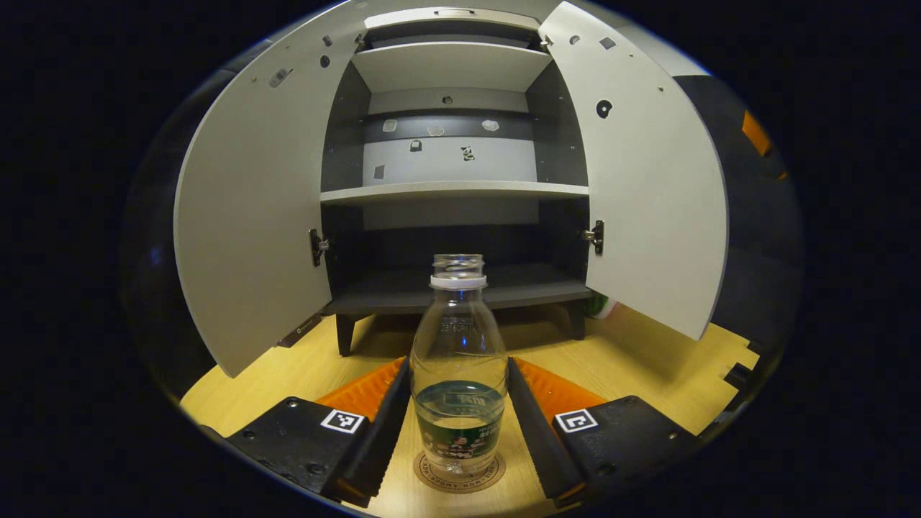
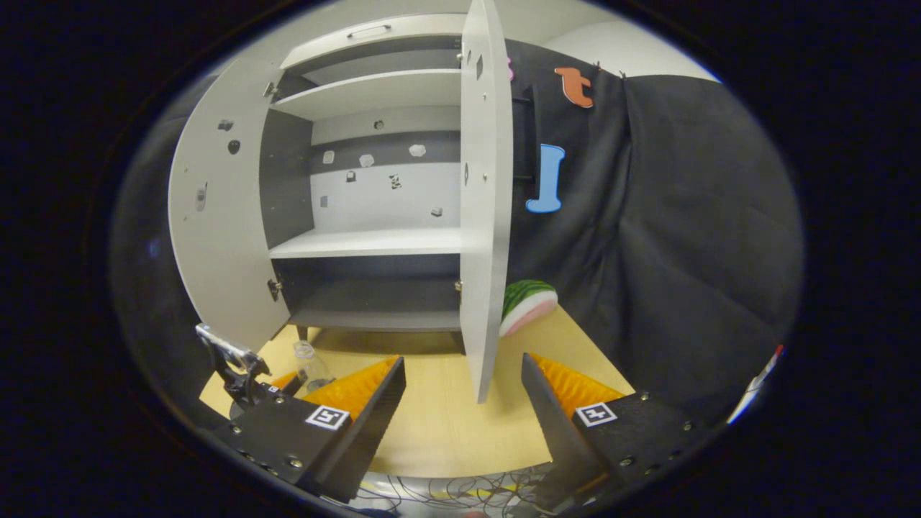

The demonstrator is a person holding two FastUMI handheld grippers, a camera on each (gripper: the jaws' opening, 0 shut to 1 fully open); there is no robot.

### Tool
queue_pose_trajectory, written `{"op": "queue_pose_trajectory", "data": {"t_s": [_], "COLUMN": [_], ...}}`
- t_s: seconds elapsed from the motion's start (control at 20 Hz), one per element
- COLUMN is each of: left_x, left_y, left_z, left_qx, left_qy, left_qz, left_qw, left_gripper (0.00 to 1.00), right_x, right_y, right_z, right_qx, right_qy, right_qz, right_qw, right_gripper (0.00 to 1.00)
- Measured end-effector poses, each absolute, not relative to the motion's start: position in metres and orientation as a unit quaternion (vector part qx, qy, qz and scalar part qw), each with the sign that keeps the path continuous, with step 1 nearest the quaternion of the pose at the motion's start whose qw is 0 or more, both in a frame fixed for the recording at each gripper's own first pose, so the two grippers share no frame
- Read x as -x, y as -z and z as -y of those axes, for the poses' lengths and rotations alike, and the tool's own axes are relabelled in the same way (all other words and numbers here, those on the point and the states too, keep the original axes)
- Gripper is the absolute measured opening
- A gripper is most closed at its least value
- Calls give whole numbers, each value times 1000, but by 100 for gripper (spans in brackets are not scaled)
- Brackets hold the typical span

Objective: Grasp the bottle in the cabinet with the left hand and place it on the coaster, then close the right door with the right hand and the left door with the left hand.

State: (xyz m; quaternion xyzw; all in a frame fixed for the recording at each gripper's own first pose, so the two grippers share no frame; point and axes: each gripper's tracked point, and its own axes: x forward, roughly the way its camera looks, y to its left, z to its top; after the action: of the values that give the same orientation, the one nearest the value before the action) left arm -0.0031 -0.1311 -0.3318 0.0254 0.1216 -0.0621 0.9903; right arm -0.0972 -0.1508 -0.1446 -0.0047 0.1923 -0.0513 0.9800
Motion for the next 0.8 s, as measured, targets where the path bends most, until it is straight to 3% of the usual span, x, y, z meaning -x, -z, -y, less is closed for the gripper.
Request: {"op": "queue_pose_trajectory", "data": {"t_s": [0.8], "left_x": [22], "left_y": [328], "left_z": [130], "left_qx": [-42], "left_qy": [56], "left_qz": [-134], "left_qw": [988], "left_gripper": [87], "right_x": [89], "right_y": [146], "right_z": [141], "right_qx": [-1], "right_qy": [34], "right_qz": [-198], "right_qw": [980], "right_gripper": [99]}}
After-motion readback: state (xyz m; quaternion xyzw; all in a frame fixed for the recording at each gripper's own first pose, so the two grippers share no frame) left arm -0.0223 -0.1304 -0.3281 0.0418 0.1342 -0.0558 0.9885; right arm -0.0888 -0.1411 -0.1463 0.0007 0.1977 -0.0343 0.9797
